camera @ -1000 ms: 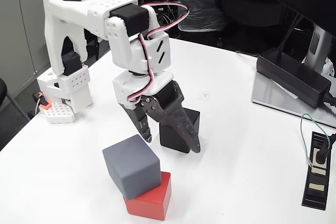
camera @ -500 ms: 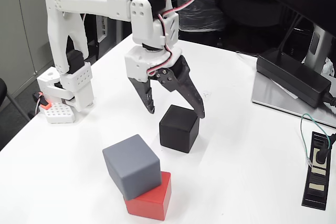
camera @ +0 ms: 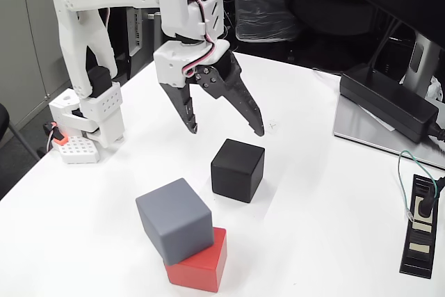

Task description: Stack the three blocks in an ordered color.

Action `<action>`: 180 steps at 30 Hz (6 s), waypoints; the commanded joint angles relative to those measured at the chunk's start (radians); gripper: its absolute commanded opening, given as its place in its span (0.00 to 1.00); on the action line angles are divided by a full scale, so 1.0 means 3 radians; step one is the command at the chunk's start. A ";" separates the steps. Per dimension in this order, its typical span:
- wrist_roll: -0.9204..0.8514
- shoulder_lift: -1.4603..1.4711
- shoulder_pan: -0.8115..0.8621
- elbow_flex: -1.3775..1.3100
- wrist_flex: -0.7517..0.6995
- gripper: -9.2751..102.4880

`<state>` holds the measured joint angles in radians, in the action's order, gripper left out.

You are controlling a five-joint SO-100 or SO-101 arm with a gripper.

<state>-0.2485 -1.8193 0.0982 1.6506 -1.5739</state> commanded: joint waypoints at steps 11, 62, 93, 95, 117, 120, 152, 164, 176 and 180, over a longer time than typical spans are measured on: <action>0.0020 -0.0061 -0.0547 0.0701 0.0506 0.42; 0.0394 -0.0056 -0.0511 0.1769 0.1861 0.23; 0.0399 -0.0092 -0.0005 -0.0721 0.0271 0.07; 0.0399 -0.0092 -0.0005 -0.0936 0.0097 0.07; -0.0015 -0.0583 0.0936 -0.1406 -0.0036 0.07; -0.0036 -0.0695 0.1084 -0.1243 -0.0036 0.07; -0.0051 -0.0695 0.1616 -0.0353 0.0010 0.08; -0.0015 -0.0690 0.1401 -0.0368 0.0327 0.08; -0.0051 -0.0557 0.1401 -0.0343 0.0363 0.08; -0.0051 -0.0389 0.1401 -0.0358 0.0363 0.08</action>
<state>-0.2546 -1.9405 0.5139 1.5524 -1.4803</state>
